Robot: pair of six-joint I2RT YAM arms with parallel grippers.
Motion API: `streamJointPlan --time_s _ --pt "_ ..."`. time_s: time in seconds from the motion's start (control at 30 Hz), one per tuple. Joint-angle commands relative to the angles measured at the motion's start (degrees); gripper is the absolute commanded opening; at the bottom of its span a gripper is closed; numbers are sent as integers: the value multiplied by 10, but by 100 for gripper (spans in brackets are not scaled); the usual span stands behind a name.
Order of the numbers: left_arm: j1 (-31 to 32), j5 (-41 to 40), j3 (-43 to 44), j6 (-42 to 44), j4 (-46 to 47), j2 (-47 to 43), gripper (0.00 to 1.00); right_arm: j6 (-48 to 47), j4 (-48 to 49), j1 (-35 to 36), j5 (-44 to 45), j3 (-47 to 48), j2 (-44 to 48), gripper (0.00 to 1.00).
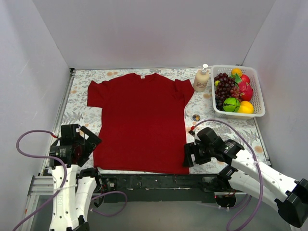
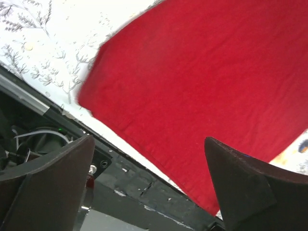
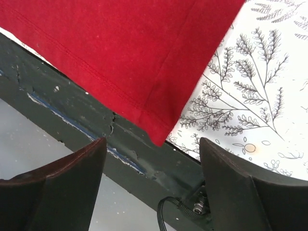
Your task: Pin the brooch onto the clothing
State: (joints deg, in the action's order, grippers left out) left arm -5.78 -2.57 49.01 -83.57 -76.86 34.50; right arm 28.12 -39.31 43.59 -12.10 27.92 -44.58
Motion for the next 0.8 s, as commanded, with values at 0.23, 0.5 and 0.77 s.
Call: streamJointPlan --time_s 0.23,0.5,0.77 --pt "0 55 16 11 96 10 98 -27 46 3 54 103 -54 86" --pt "8 72 20 51 206 139 95 -75 114 3 88 181 -179 86" --pt "24 40 91 162 217 355 98 -96 127 4 79 238 -307 88"
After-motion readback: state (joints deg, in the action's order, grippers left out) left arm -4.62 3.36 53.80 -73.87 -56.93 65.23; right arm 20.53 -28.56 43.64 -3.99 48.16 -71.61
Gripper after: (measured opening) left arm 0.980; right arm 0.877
